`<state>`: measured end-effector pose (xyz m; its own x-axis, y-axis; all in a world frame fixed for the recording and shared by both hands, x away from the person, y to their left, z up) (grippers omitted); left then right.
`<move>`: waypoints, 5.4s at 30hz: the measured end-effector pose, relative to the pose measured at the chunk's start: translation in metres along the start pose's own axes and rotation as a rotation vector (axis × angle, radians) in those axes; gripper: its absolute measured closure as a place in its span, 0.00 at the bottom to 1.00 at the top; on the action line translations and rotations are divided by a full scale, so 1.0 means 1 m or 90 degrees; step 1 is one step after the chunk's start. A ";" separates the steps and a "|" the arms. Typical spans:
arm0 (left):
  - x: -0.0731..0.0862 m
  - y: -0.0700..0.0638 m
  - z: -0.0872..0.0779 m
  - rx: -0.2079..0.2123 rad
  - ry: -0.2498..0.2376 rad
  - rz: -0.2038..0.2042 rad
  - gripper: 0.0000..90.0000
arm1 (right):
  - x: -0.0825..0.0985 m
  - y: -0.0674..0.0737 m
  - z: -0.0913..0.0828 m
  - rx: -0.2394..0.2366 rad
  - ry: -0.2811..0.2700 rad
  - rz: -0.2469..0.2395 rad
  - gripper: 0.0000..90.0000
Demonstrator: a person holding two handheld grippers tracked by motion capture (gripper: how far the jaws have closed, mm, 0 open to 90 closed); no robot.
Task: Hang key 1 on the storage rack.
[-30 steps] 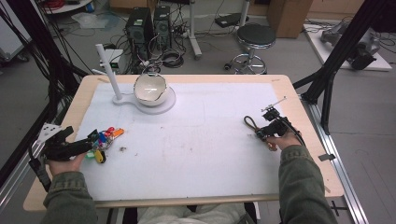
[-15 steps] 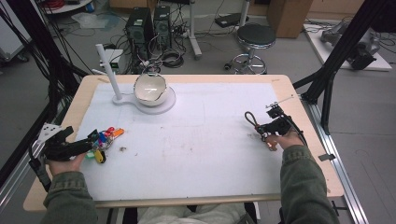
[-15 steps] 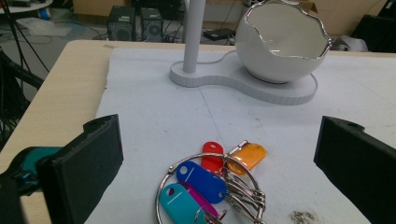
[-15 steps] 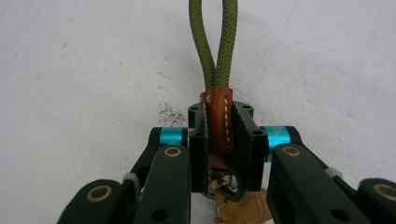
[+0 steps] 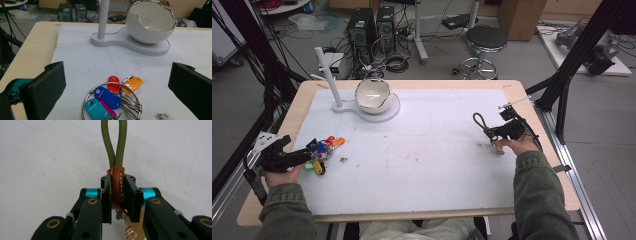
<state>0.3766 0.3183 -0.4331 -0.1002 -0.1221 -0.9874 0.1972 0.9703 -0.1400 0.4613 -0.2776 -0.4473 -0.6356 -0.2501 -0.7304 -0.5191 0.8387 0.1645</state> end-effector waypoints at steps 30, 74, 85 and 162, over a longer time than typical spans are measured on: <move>0.000 0.001 0.003 0.006 -0.001 -0.008 0.02 | -0.080 0.061 0.002 -0.053 -0.035 -0.043 0.86; -0.005 0.004 0.006 0.019 -0.030 -0.052 0.02 | -0.190 0.217 0.102 -0.124 -0.041 -0.100 0.86; -0.006 0.007 0.006 0.012 -0.030 -0.052 0.02 | -0.212 0.255 0.117 -0.147 -0.045 -0.103 0.86; -0.004 0.010 0.010 0.015 -0.027 -0.068 0.02 | -0.253 0.380 0.188 -0.190 -0.028 -0.168 0.86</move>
<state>0.3882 0.3265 -0.4315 -0.0804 -0.2344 -0.9688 0.2112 0.9459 -0.2464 0.5317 0.1955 -0.3243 -0.4368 -0.4122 -0.7996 -0.8085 0.5696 0.1480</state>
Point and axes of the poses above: each handheld gripper's, and its own axes: z roughly forward along the jaws, x roughly out of its underside, y roughly to its left, the point moved 9 cm from there along z, roughly forward along the jaws, and after that the axes turned 14 degrees about -y, right-handed, at the moved point
